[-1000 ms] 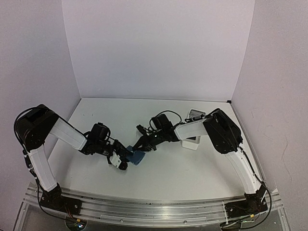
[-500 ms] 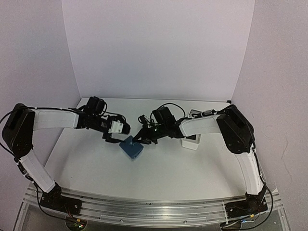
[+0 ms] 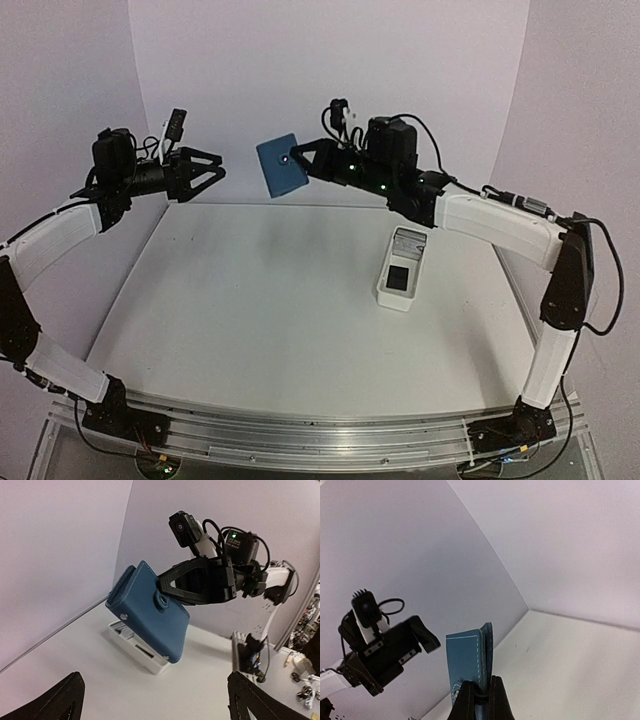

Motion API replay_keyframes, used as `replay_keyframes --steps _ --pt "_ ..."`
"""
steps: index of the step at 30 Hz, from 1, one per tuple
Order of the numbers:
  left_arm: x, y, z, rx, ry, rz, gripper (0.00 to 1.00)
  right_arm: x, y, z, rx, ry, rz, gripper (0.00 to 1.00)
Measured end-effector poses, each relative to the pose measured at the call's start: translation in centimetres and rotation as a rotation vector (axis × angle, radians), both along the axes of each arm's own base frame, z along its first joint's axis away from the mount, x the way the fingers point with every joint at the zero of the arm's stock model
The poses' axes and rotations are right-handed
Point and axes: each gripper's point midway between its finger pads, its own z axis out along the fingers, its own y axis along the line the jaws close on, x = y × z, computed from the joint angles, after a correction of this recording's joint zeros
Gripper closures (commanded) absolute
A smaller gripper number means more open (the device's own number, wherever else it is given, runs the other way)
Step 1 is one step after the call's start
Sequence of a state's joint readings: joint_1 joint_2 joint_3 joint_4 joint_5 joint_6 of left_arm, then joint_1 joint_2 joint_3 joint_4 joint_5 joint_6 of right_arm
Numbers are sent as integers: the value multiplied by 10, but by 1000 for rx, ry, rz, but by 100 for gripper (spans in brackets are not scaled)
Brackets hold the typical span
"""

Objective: Put the credit cards into the card holder
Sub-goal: Pick up the card holder from the center of the board, then close the card holder.

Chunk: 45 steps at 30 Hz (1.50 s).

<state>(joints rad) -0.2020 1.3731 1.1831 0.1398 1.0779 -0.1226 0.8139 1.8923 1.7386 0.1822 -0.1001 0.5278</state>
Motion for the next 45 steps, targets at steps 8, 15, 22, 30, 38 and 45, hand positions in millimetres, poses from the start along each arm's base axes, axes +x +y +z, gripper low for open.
replay_keyframes --steps 8,15,22,30,38,45 --pt "-50 -39 50 -133 23 -245 0 -65 21 97 117 -289 6 100" --pt "-75 -51 79 -165 -64 -339 44 -96 37 110 143 -363 42 100" --pt "-83 -54 82 -171 -79 -367 96 -101 36 115 174 -394 29 100" --pt "-86 -58 77 -152 -71 -382 100 -116 36 112 162 -441 75 49" --pt "-117 -50 77 -63 -258 -459 100 -159 16 100 15 -559 238 29" --pt "-133 -56 71 -8 -362 -455 100 -186 11 101 -41 -635 359 25"
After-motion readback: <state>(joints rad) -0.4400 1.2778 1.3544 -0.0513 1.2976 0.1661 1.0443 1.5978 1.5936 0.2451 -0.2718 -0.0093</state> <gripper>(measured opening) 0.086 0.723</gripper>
